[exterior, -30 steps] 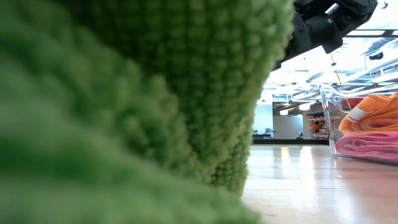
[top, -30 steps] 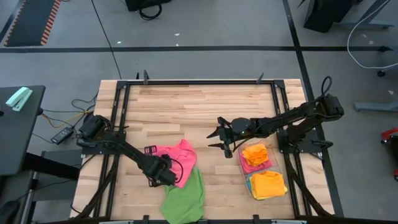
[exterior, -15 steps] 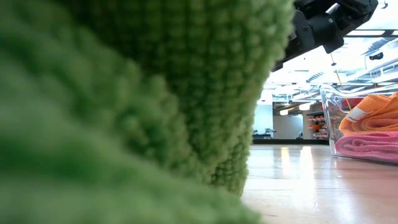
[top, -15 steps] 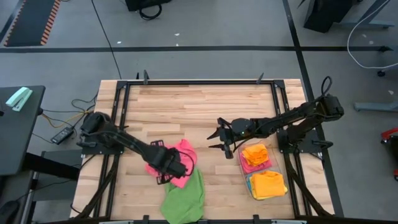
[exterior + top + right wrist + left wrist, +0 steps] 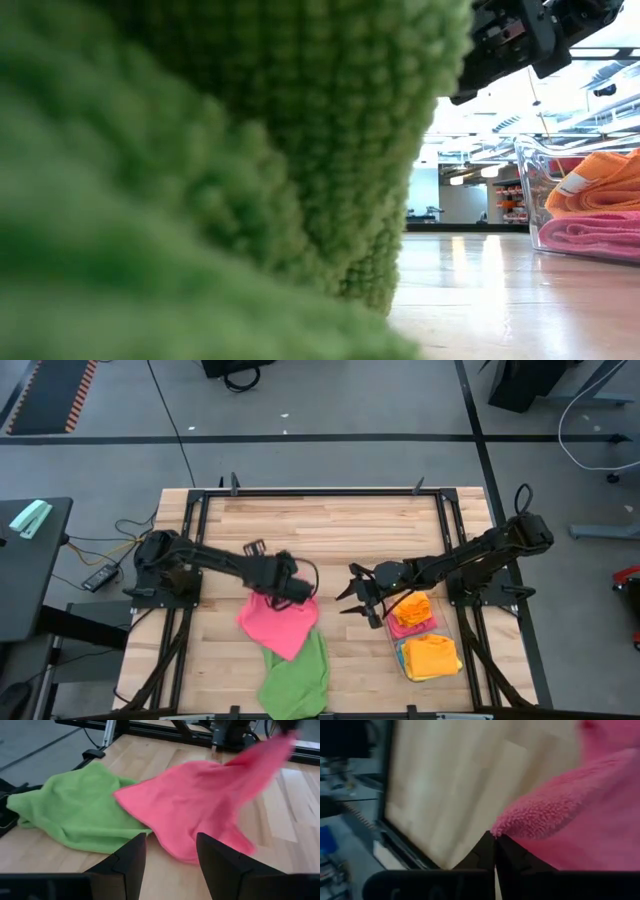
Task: Fold microfiber towels
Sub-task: Fold the pink towel
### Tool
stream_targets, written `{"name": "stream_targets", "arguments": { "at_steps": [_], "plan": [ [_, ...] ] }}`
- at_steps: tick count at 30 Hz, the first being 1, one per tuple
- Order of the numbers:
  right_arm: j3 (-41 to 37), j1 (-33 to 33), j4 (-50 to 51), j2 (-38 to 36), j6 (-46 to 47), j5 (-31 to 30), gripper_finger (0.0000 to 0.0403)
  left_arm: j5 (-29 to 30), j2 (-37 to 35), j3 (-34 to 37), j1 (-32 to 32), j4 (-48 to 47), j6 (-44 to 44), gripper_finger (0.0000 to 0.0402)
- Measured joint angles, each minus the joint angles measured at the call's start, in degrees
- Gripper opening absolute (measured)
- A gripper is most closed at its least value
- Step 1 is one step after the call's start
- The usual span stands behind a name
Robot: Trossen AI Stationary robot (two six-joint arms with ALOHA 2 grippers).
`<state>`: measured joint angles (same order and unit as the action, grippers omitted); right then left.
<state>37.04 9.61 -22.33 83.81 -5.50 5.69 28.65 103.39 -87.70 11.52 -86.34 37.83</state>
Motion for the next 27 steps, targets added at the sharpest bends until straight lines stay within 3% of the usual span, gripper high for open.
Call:
{"name": "stream_targets", "arguments": {
  "at_steps": [5,9,14,18,27],
  "plan": [
    [0.0,0.0,0.4,0.0,3.0,0.0,0.0181,8.4,0.0,0.0,-4.6,0.8,-5.7,0.0023],
    [0.0,0.0,1.3,0.0,4.5,0.0,0.0181,11.5,0.0,0.0,-8.3,4.4,-13.2,0.0025],
    [0.0,0.0,2.9,0.0,6.4,-0.2,0.0181,11.8,0.0,-0.2,-12.0,11.3,-24.3,0.0008],
    [0.0,0.0,6.0,0.0,6.5,-1.6,0.0181,9.1,0.0,0.0,-14.2,13.7,-31.9,0.0024],
    [0.0,0.4,8.3,0.2,-1.2,-13.0,0.0181,4.9,0.0,0.0,-20.5,19.2,-40.1,0.003]
  ]
}}
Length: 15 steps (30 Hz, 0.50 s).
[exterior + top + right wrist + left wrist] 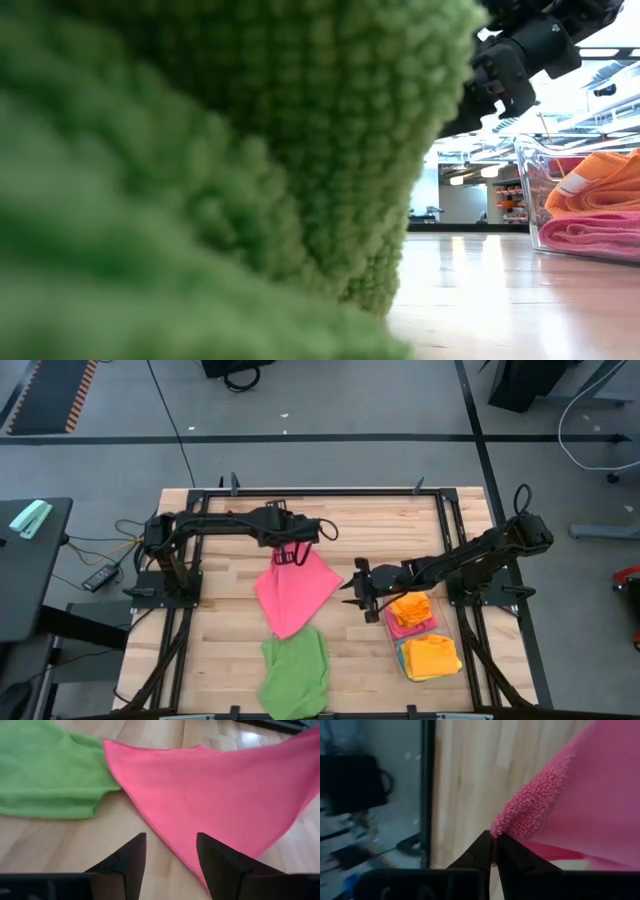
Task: Fold microfiber towels
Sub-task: Fold the pink towel
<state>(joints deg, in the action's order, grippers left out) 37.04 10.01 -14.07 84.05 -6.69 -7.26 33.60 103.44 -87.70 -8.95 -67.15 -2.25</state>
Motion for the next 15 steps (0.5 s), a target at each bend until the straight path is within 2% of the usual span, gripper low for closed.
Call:
{"name": "stream_targets", "arguments": {
  "at_steps": [5,10,15],
  "plan": [
    [0.0,-1.3,0.2,0.0,-0.6,-0.4,0.0181,-6.0,1.6,0.0,-2.8,7.4,-5.1,0.0013],
    [0.0,-1.7,0.2,0.0,2.0,-0.6,0.0181,-5.3,5.7,0.0,-5.5,13.9,-15.6,0.0014],
    [0.0,-1.6,0.1,0.0,2.9,-0.4,0.0181,-4.9,10.6,0.1,-9.7,20.9,-22.0,0.0017]
  ]
}}
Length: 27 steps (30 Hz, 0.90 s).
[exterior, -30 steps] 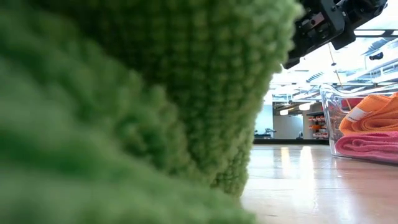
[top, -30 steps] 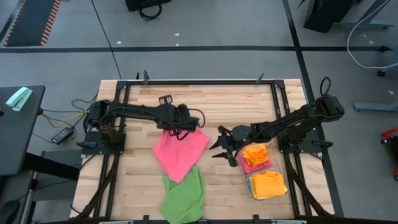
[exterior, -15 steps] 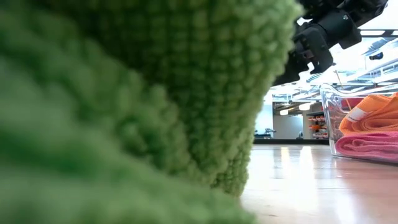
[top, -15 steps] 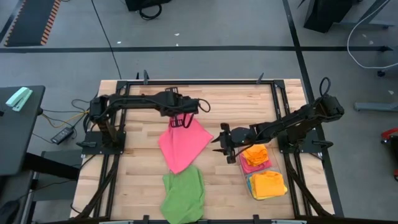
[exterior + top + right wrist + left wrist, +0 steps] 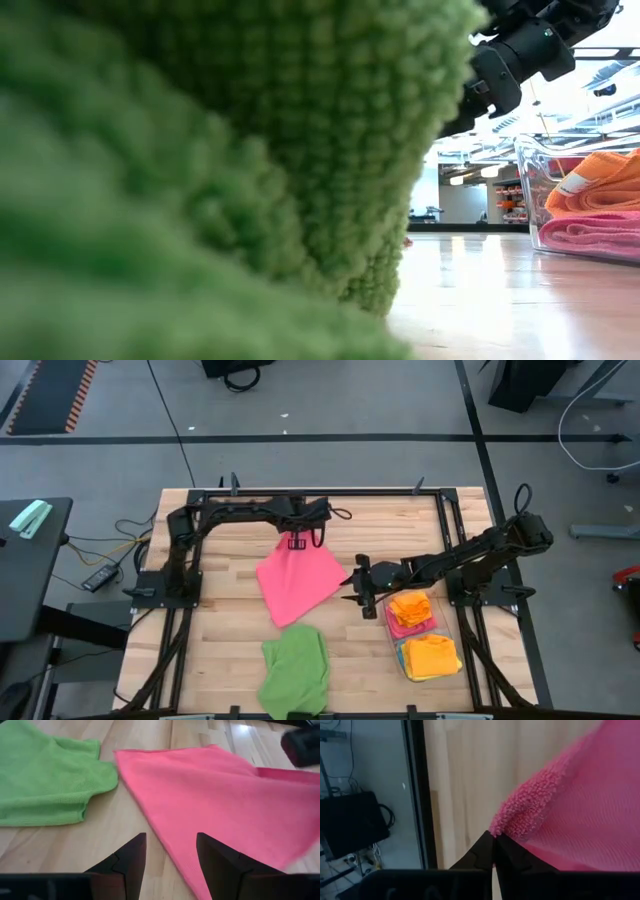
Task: Fold microfiber towels
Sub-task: Fold the pink towel
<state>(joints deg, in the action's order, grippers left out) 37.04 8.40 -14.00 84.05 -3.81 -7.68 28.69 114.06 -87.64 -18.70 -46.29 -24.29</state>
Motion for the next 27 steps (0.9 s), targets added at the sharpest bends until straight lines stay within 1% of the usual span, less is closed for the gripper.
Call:
{"name": "stream_targets", "arguments": {
  "at_steps": [5,8,12,18,21,27],
  "plan": [
    [0.0,0.0,-0.1,0.0,0.8,0.0,0.0181,0.0,4.3,0.0,-2.9,7.6,-4.0,0.0011],
    [0.0,0.0,-0.2,0.0,0.8,0.0,0.0181,-0.1,6.1,0.0,-3.9,11.5,-7.3,0.0016],
    [0.0,0.0,-0.5,0.0,0.8,0.0,0.0181,-1.2,7.0,-0.1,-4.7,15.7,-10.6,0.0028],
    [0.0,0.0,-0.4,0.0,0.8,0.0,0.0181,-2.0,7.0,0.0,-4.8,18.4,-10.8,0.0033],
    [0.0,0.0,0.0,0.0,0.8,0.0,0.0181,-2.0,7.0,-0.2,-4.5,18.7,-11.8,0.0062],
    [0.0,-0.6,0.5,0.0,0.6,0.0,0.0181,-1.0,5.4,-0.3,-3.1,17.2,-13.5,0.0159]
  ]
}}
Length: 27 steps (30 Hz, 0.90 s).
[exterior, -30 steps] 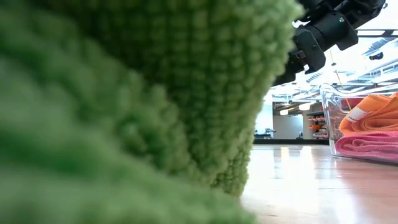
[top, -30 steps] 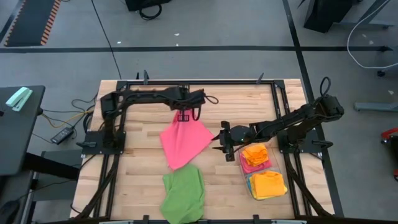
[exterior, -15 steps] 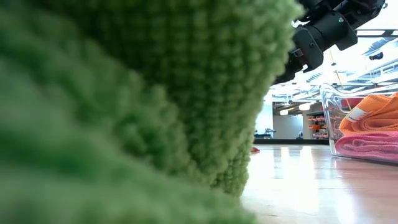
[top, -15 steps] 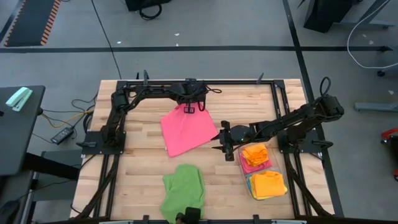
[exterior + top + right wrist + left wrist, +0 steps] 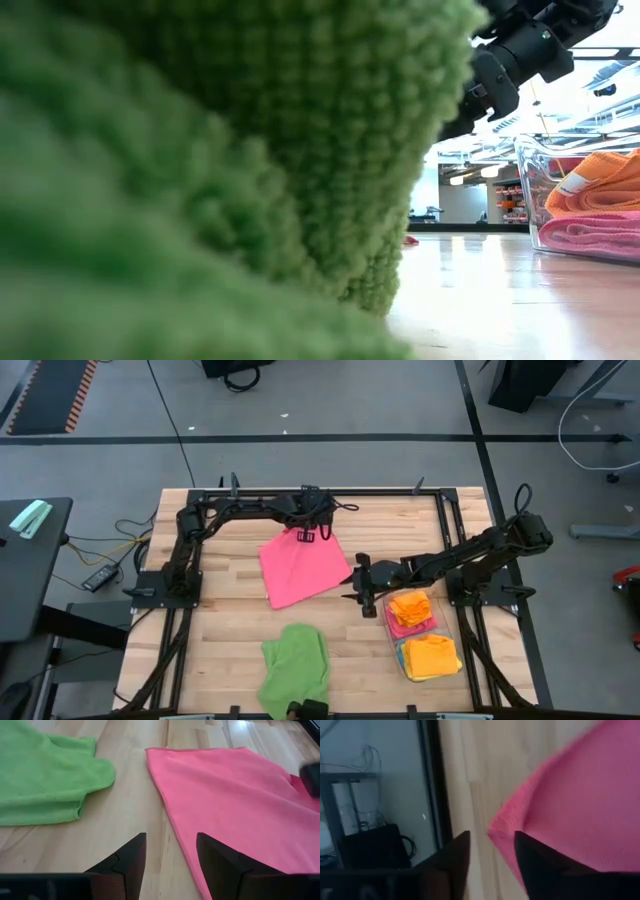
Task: Fold microfiber towels
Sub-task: Fold the pink towel
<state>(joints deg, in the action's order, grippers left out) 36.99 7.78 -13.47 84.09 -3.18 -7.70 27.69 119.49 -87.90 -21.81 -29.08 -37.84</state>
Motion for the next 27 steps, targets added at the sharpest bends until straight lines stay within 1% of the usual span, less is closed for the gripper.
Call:
{"name": "stream_targets", "arguments": {
  "at_steps": [2,3,5,6,8,12,14,17,21,27],
  "plan": [
    [0.0,-0.5,0.3,0.0,0.0,0.0,0.0181,-0.1,-1.5,0.0,0.8,-2.8,-0.3,0.0185],
    [0.0,-0.7,0.7,0.0,0.0,0.0,0.0181,-1.0,-2.4,0.0,1.2,-4.0,-0.3,0.0195],
    [0.0,-1.1,2.0,0.0,0.0,0.0,0.0181,-4.0,-4.4,0.0,2.2,-9.4,0.5,0.0208],
    [0.0,-1.3,2.6,0.0,0.0,-0.2,0.0181,-6.6,-5.4,0.0,2.7,-11.3,1.7,0.0211],
    [0.0,-1.5,3.2,0.0,0.0,-0.7,0.0181,-11.2,-7.2,-0.1,3.9,-15.6,5.4,0.0213],
    [0.0,-1.7,3.4,0.0,0.0,-1.3,0.0181,-19.6,-8.9,-0.1,7.1,-23.7,16.2,0.0203],
    [0.0,-1.7,3.4,0.0,0.0,-1.3,0.0181,-22.1,-9.1,0.1,9.3,-27.9,20.9,0.0195],
    [0.0,-1.7,3.1,0.0,-0.1,-1.3,0.0181,-23.3,-9.0,0.1,13.0,-33.0,26.1,0.0186],
    [0.0,-1.7,2.7,0.0,-0.8,-1.3,0.0181,-23.4,-8.9,0.1,18.1,-36.0,28.5,0.018],
    [0.0,-1.7,2.5,0.0,-2.6,-1.3,0.0181,-22.3,-8.9,0.5,24.7,-35.2,32.5,0.0178]
  ]
}}
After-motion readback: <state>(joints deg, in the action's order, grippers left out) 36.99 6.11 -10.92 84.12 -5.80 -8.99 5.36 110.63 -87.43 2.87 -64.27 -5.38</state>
